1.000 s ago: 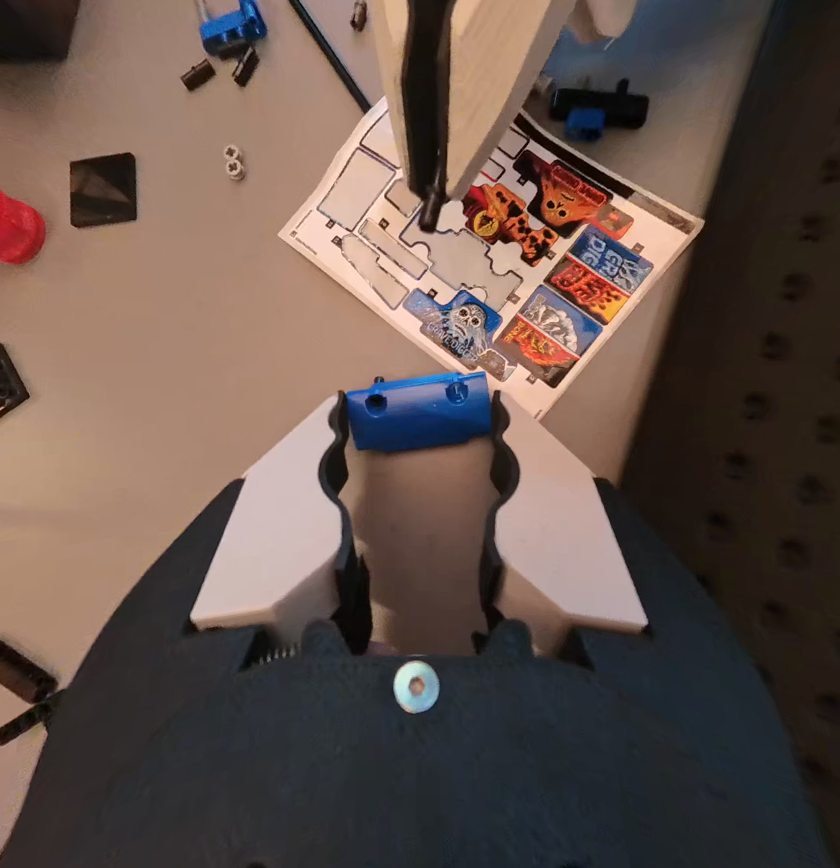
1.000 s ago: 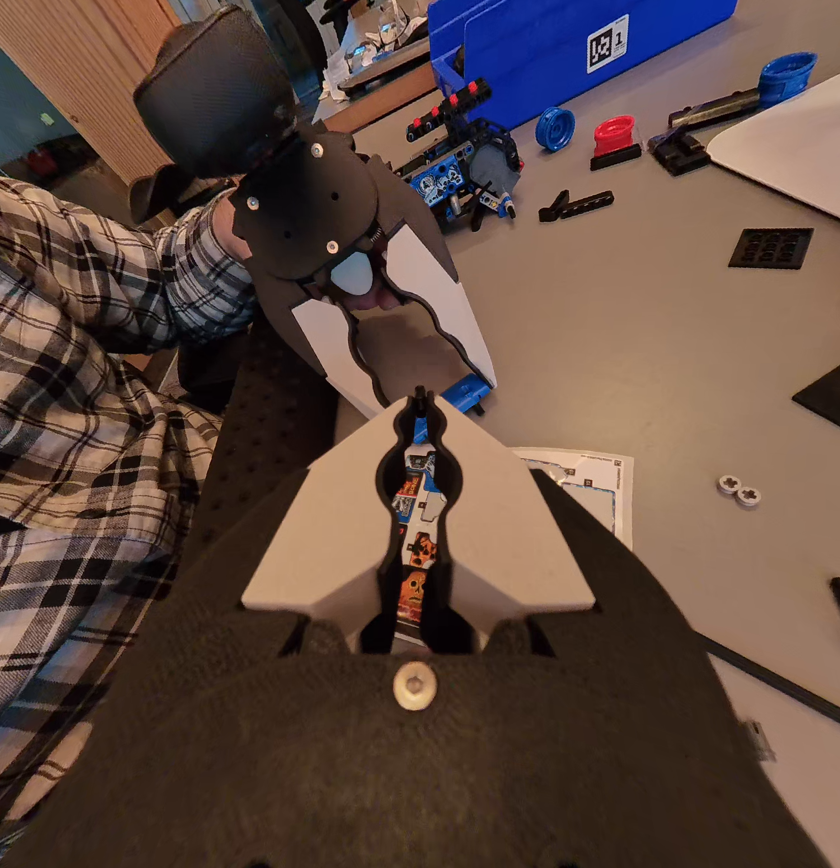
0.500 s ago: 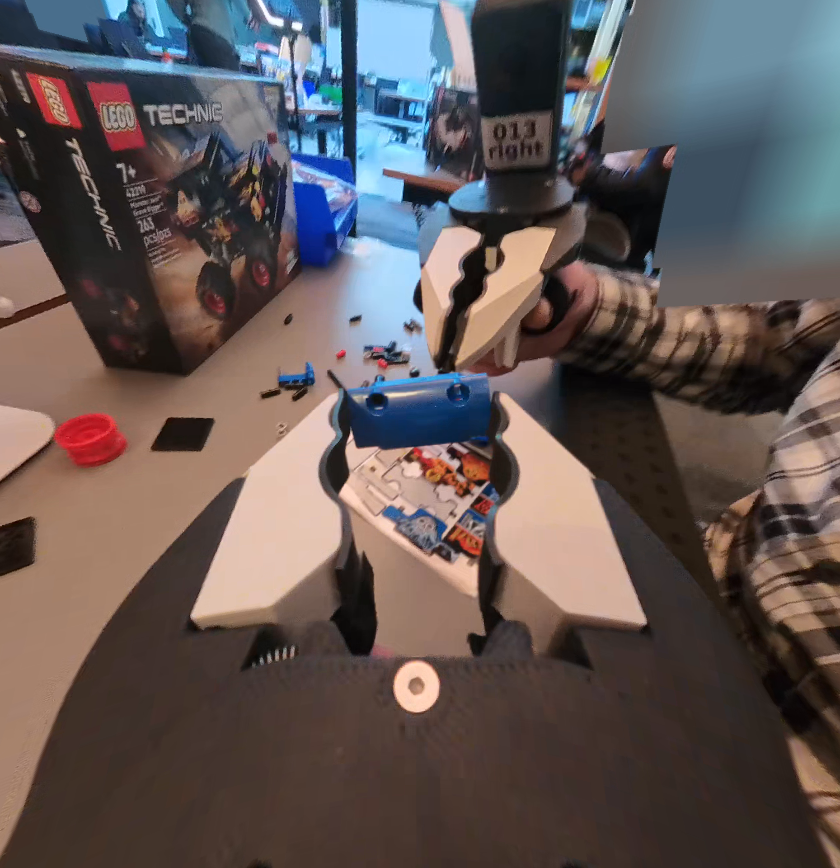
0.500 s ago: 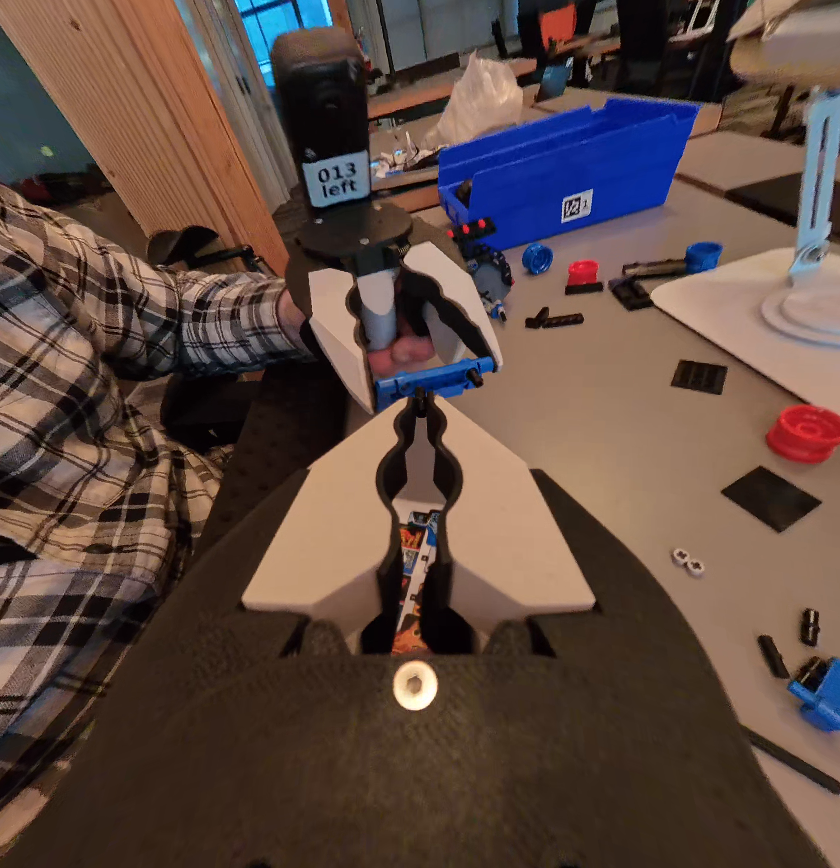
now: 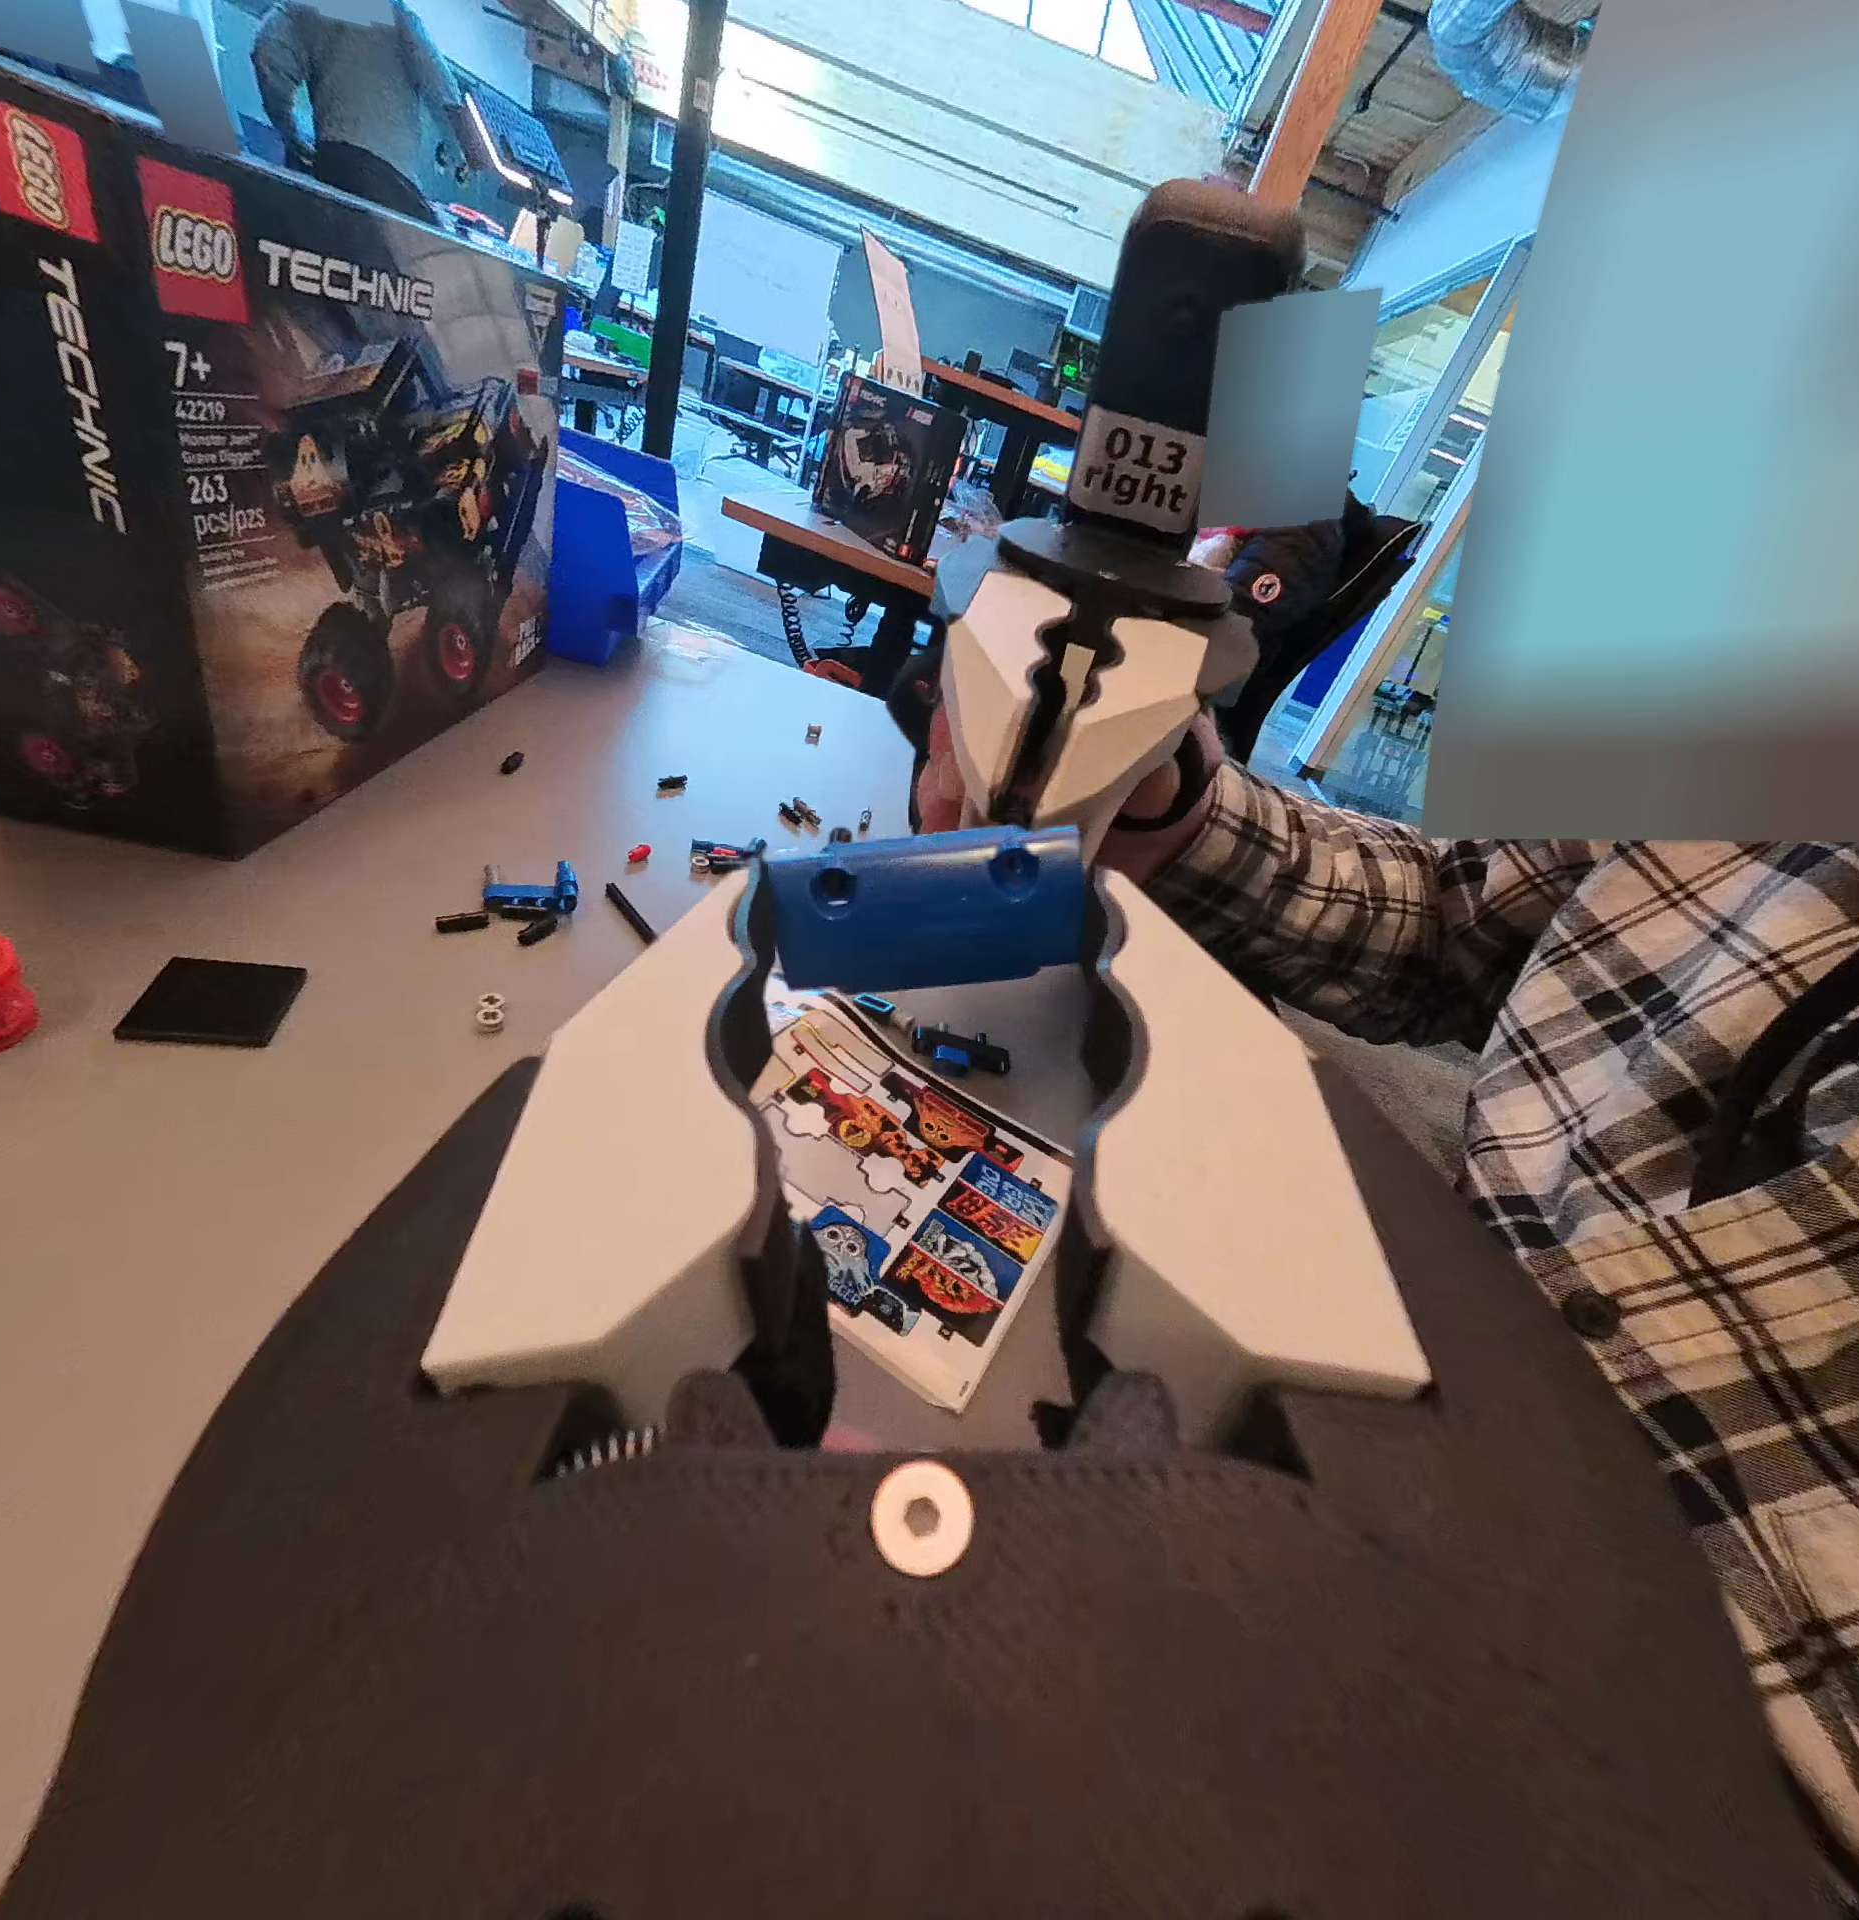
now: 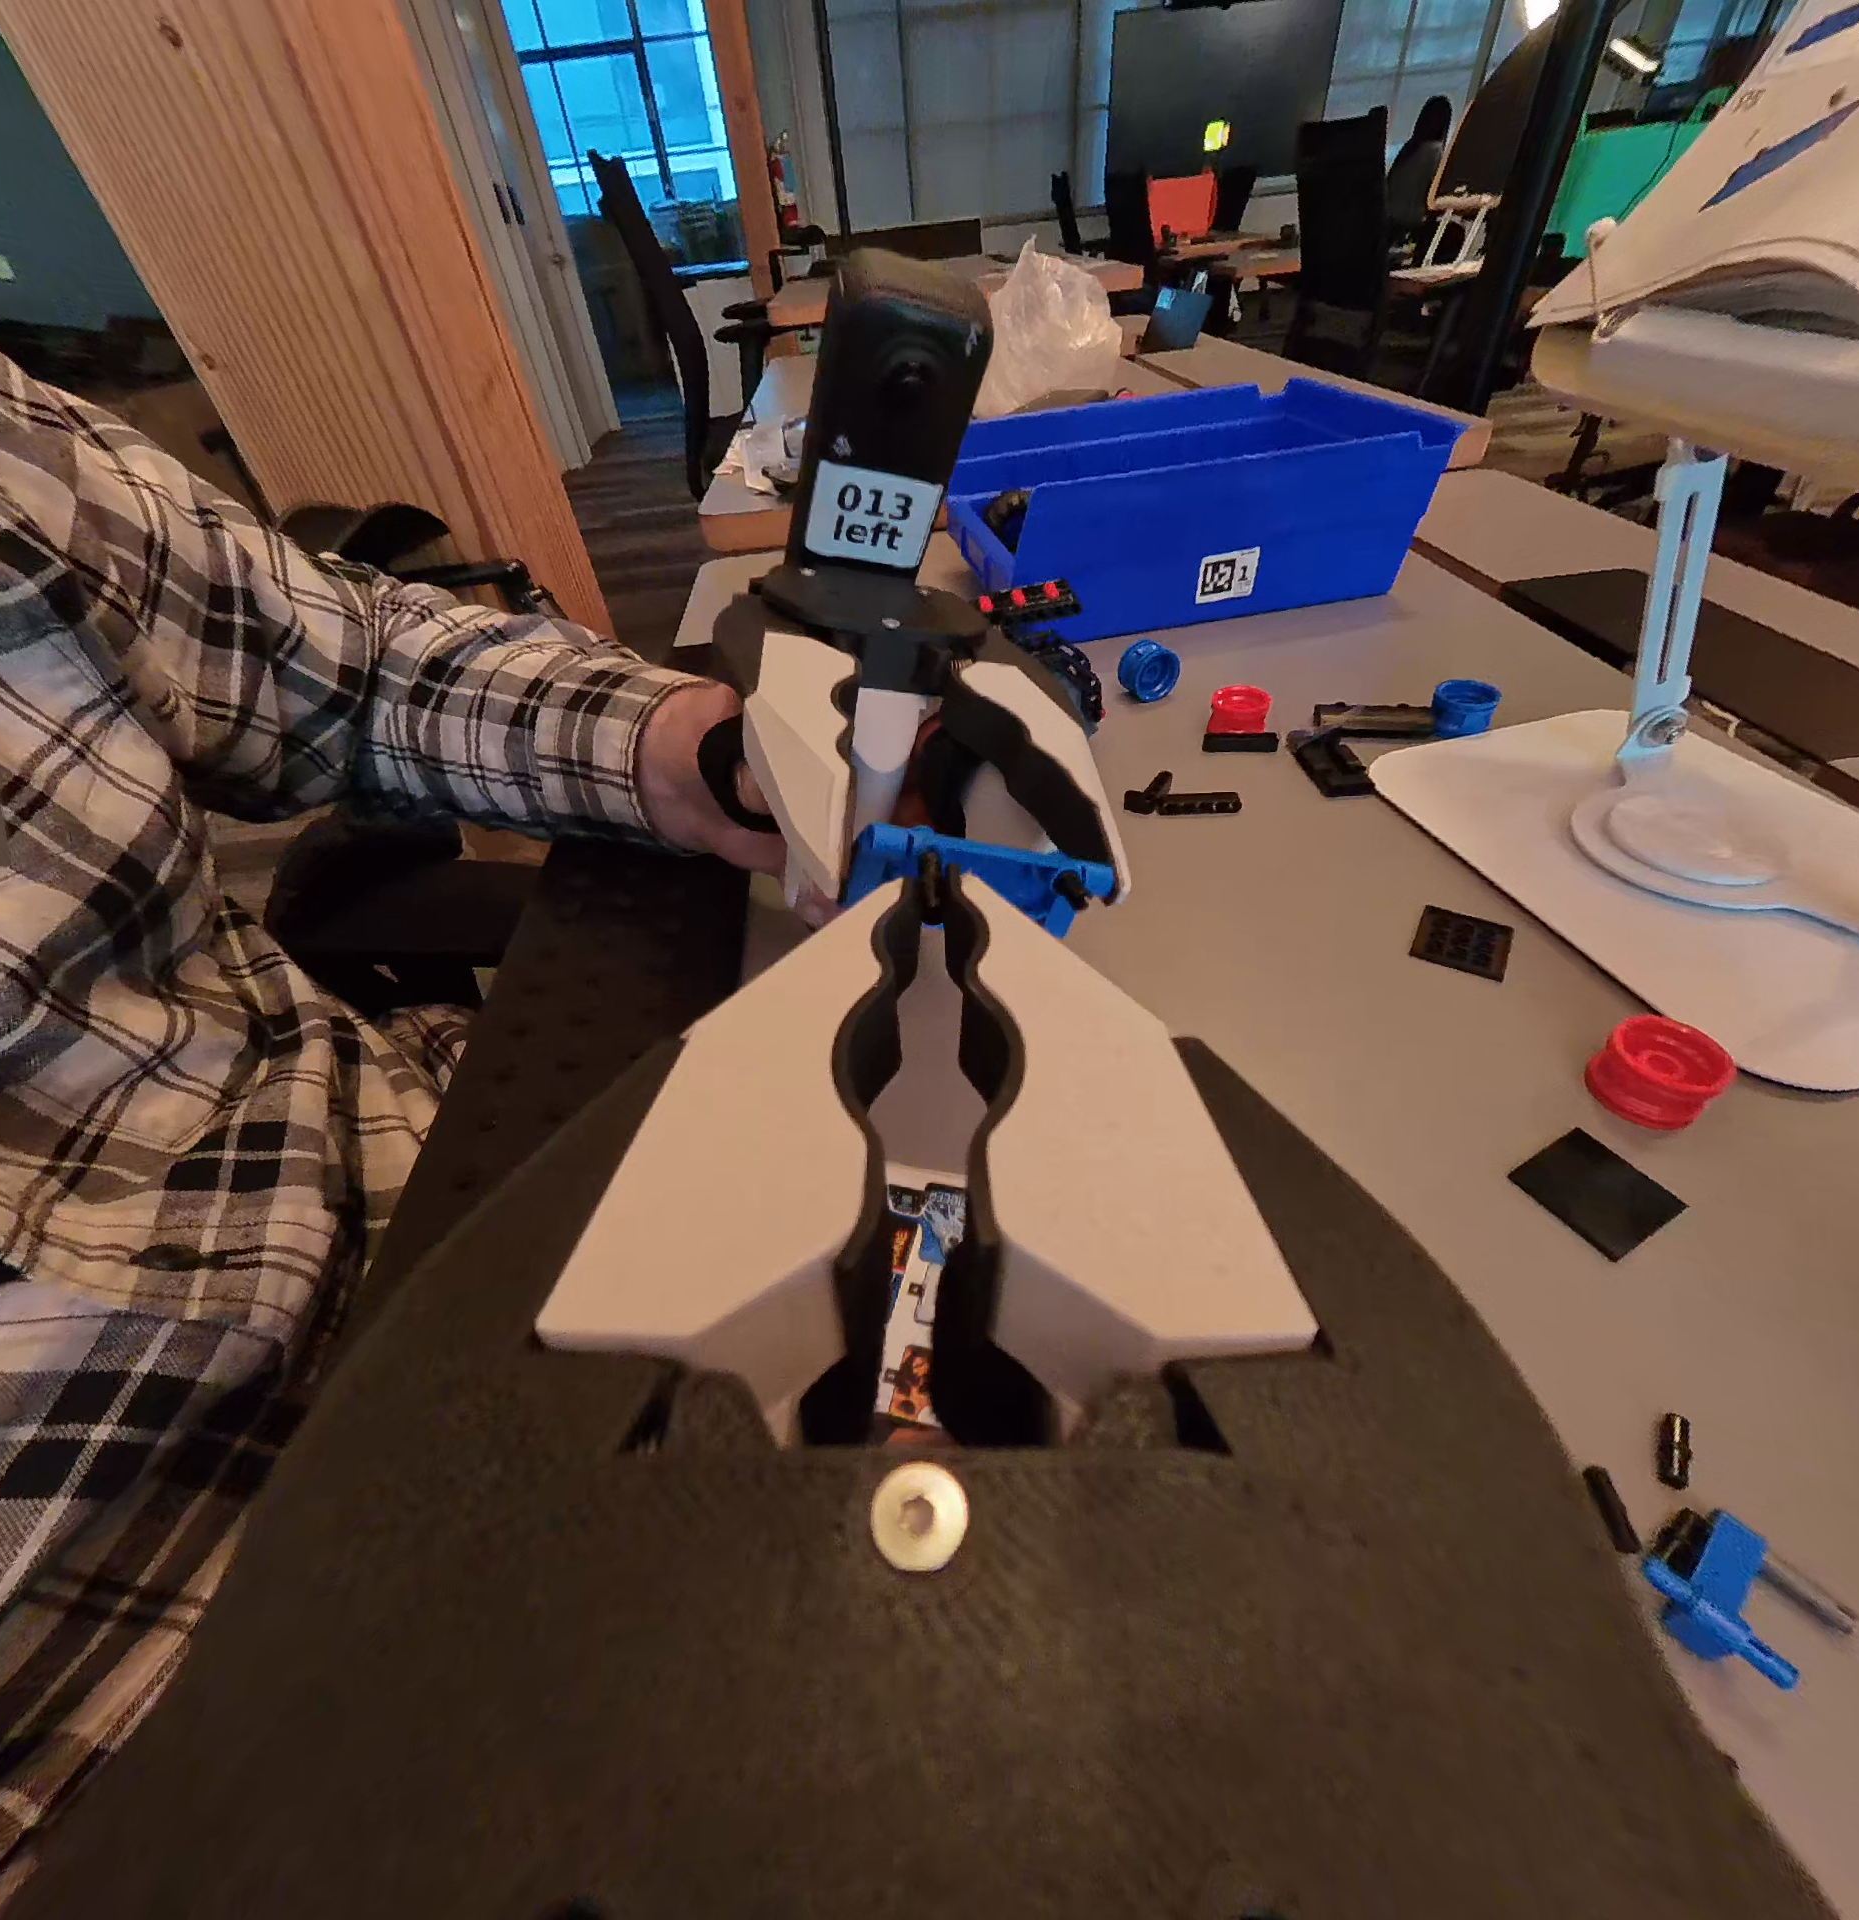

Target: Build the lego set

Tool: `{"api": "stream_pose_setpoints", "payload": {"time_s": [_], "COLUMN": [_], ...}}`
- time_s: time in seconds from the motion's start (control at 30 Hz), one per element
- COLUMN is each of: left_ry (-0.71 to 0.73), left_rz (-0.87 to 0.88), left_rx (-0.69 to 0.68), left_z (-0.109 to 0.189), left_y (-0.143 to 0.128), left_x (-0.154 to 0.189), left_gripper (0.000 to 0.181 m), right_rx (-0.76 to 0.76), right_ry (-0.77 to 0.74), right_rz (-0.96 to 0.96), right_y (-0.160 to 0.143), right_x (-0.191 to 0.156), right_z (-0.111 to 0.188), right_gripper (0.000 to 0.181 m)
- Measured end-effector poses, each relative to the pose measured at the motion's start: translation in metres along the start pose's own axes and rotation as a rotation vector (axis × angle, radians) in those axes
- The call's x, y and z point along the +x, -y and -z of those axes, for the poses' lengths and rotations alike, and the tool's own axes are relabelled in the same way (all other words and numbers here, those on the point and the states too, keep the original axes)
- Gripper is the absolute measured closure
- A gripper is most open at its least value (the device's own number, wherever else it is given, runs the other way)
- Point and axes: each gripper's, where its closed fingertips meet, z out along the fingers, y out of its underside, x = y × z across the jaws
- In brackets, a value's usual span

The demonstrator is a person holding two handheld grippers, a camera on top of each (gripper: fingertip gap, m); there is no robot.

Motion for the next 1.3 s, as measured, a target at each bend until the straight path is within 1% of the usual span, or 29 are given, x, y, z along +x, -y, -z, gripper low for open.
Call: {"api": "stream_pose_setpoints", "payload": {"time_s": [0.3, 0.5, 0.63, 0.8, 0.9, 1.0, 1.13, 1.3], "left_ry": [-0.019, -0.012, 0.023, 0.072, 0.073, 0.068, 0.045, 0.031], "left_rz": [-0.005, -0.04, -0.134, -0.28, -0.296, -0.295, -0.281, -0.283], "left_rx": [-0.002, -0.062, -0.156, -0.323, -0.376, -0.376, -0.331, -0.317], "left_z": [0.0, -0.001, -0.001, 0.0, -0.001, -0.001, -0.001, 0.0], "left_y": [-0.001, -0.009, -0.018, -0.038, -0.047, -0.049, -0.044, -0.044], "left_x": [0.003, 0.004, 0.001, -0.005, -0.006, -0.005, -0.001, 0.003], "left_gripper": [0.123, 0.124, 0.124, 0.124, 0.124, 0.124, 0.124, 0.124], "right_rx": [-0.015, -0.086, -0.177, -0.313, -0.363, -0.354, -0.296, -0.275], "right_ry": [-0.014, -0.035, -0.05, -0.049, -0.035, -0.014, 0.024, 0.041], "right_rz": [0.055, 0.154, 0.236, 0.328, 0.361, 0.347, 0.3, 0.272], "right_y": [-0.001, -0.007, -0.017, -0.04, -0.05, -0.052, -0.047, -0.046], "right_x": [-0.004, -0.007, -0.008, -0.007, -0.009, -0.01, -0.012, -0.016], "right_z": [-0.001, -0.002, -0.001, -0.001, -0.003, -0.003, -0.002, -0.004], "right_gripper": [0.179, 0.179, 0.178, 0.179, 0.179, 0.18, 0.18, 0.18]}}
